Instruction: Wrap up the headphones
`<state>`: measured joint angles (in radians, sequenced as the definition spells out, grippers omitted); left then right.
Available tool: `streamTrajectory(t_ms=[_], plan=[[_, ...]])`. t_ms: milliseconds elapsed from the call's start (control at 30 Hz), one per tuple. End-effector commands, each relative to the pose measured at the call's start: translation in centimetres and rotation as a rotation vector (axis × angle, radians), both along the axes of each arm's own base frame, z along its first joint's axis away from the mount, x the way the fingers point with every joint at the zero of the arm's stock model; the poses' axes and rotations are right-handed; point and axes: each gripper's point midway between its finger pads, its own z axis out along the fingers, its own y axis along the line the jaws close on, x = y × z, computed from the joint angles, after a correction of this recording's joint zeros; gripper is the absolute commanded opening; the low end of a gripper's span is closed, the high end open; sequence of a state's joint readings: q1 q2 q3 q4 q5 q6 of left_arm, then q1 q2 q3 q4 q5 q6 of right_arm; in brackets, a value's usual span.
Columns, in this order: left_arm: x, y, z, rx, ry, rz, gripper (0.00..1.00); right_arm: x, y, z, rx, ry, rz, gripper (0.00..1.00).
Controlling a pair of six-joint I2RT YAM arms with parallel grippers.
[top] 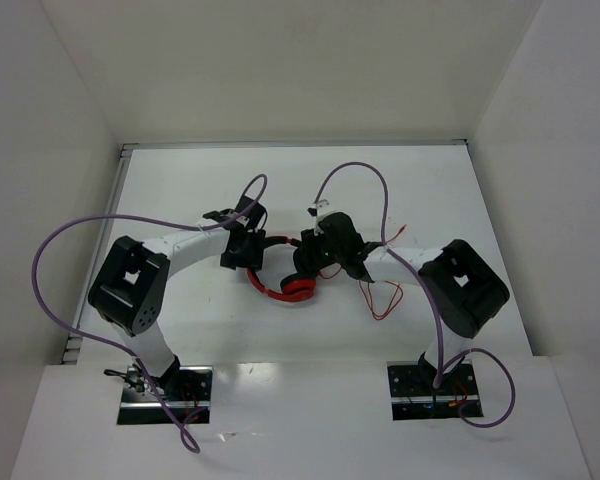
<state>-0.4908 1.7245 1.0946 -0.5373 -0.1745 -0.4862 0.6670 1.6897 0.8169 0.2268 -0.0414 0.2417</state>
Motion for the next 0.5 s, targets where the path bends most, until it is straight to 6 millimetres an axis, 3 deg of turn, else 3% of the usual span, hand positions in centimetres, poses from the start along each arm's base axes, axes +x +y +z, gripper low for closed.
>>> streamTrajectory(t_ms=[0, 300, 467], plan=[[0.9, -0.5, 1.1, -0.034, -0.058, 0.05, 0.67, 0.5, 0.2, 1.9, 0.061, -0.036, -0.047, 0.44], [0.2, -1.5, 1.1, -0.076, -0.046, 0.09, 0.63, 0.1, 0.1, 1.7, 0.083, -0.001, -0.074, 0.44], [0.3, -1.9, 1.2, -0.095, -0.045, 0.083, 0.45, -0.2, -0.1, 1.6, 0.084, -0.003, -0.074, 0.44]])
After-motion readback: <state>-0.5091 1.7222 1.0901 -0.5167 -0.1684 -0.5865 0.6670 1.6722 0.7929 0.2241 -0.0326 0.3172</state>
